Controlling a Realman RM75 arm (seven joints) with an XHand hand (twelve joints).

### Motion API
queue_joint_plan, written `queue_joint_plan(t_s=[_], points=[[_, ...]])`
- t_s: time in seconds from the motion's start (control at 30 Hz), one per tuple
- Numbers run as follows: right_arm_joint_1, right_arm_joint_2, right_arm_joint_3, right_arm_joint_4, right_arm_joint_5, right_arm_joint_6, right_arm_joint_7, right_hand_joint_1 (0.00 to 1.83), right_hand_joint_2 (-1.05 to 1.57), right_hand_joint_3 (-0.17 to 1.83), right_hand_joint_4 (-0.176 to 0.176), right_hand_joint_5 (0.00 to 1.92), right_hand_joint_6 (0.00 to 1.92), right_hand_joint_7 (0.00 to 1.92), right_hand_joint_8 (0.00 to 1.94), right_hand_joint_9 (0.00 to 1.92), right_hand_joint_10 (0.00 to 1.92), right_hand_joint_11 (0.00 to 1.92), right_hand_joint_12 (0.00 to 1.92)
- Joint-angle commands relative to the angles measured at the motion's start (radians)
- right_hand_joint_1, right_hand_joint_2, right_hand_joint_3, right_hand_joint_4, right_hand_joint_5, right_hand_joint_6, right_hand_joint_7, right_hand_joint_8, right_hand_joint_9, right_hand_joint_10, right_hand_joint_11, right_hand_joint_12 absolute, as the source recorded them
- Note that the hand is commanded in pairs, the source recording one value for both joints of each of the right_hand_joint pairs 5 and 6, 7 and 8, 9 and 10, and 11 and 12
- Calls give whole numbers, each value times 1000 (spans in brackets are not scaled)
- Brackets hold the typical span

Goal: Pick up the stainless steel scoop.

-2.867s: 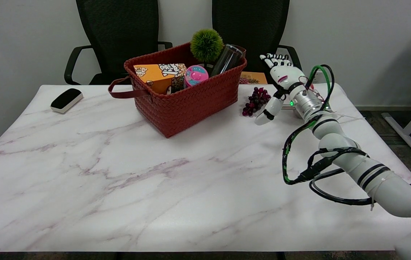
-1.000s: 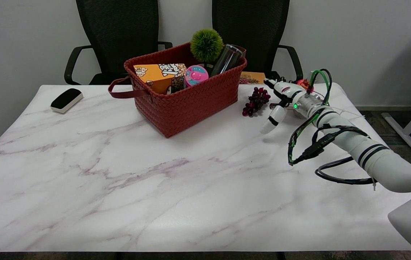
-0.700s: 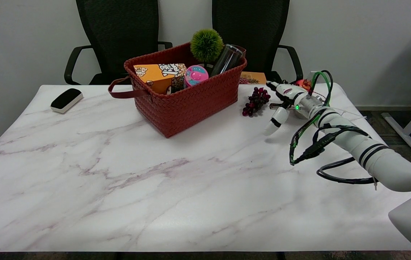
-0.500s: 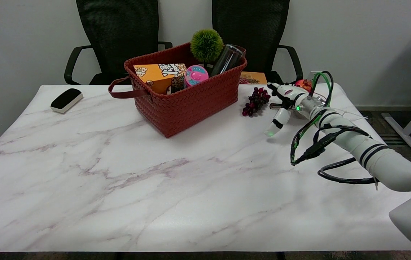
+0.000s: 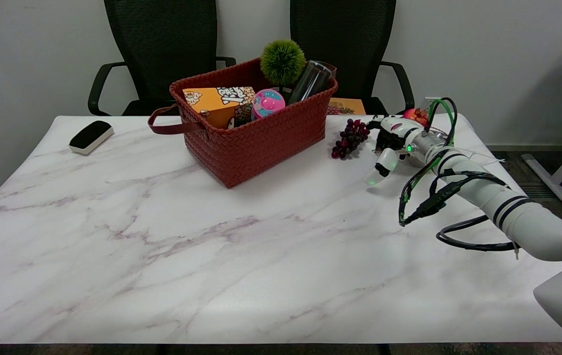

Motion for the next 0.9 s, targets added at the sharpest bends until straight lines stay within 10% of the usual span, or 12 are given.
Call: queue_joint_plan(t_s=[0.03, 0.17, 0.43, 0.9], points=[[5, 4, -4, -3, 0, -2, 0, 1056, -485, 886, 0, 275, 275, 841, 841, 894, 894, 1353, 1353], [5, 4, -4, -8, 6, -2, 4, 1056, -481, 893, 0, 235, 235, 852, 852, 888, 888, 1363, 1363], [10, 2, -4, 5, 11, -10, 7, 1055, -455, 662, 0, 52, 52, 301, 301, 185, 185, 1003, 1003], [-3, 17, 0, 90, 11, -60, 35, 1056, -418, 531, 0, 43, 43, 158, 158, 81, 81, 787, 787]])
